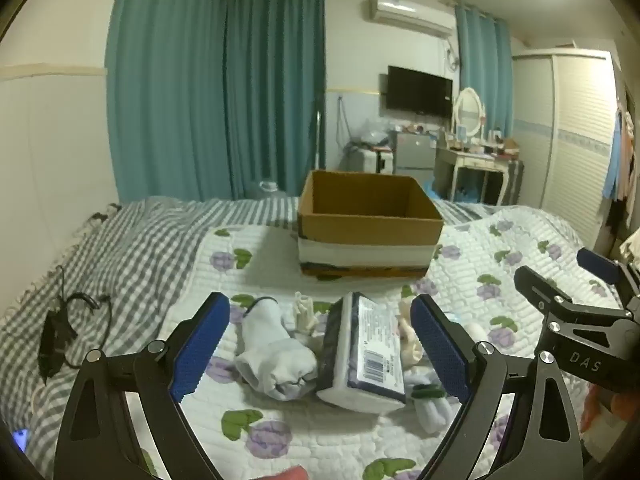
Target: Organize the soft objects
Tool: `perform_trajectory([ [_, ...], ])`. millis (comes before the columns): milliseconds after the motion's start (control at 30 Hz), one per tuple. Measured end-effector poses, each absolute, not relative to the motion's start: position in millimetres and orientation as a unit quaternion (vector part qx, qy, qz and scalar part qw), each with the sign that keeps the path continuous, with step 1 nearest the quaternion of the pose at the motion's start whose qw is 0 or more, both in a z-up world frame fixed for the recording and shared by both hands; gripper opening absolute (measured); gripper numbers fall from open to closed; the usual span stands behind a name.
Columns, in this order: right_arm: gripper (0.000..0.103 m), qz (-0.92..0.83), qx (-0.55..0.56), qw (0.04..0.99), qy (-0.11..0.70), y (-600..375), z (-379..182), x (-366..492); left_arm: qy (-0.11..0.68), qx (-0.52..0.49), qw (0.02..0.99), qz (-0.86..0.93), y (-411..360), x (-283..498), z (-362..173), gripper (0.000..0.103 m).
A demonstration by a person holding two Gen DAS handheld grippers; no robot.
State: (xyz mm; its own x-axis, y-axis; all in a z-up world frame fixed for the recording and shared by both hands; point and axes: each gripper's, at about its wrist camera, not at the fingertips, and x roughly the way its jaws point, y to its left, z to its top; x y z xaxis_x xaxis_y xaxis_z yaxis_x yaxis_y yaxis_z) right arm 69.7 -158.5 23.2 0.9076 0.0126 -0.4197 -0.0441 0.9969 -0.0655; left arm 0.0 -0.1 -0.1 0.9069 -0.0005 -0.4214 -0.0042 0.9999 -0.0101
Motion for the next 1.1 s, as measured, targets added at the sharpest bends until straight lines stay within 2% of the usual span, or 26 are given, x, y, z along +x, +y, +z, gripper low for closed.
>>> perform_trajectory([
  [1100, 0.103, 0.016, -0.032, 0.973, 0.226, -155.8, 20.3, 71.2, 0.223, -0.012, 0.975, 0.006, 4.1, -0.3, -4.8, 0.093],
])
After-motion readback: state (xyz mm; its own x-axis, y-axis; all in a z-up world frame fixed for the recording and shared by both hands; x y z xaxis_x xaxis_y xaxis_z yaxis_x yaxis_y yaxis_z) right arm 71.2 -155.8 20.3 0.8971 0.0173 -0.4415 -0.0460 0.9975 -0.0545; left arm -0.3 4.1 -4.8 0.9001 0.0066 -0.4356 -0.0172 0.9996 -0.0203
